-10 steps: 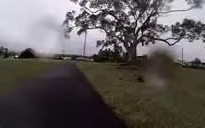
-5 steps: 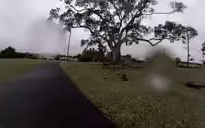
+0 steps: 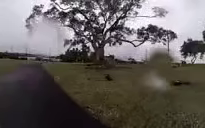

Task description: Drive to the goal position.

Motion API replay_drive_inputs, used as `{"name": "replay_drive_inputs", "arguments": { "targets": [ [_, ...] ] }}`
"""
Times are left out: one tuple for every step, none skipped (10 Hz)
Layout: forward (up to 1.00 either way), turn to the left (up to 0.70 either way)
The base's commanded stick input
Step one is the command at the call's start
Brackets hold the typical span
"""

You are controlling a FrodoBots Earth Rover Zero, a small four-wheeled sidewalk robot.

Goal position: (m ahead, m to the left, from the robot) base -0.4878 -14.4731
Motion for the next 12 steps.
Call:
{"name": "replay_drive_inputs", "arguments": {
  "targets": [
    [0.0, -0.85],
    [0.0, -0.85],
    [0.0, -0.85],
    [0.0, -0.85],
    [0.0, -0.85],
    [0.0, -0.85],
    [0.0, -0.85],
    [0.0, -0.85],
    [0.0, -0.85],
    [0.0, -0.85],
    [0.0, -0.85],
    [0.0, -0.85]
  ]
}}
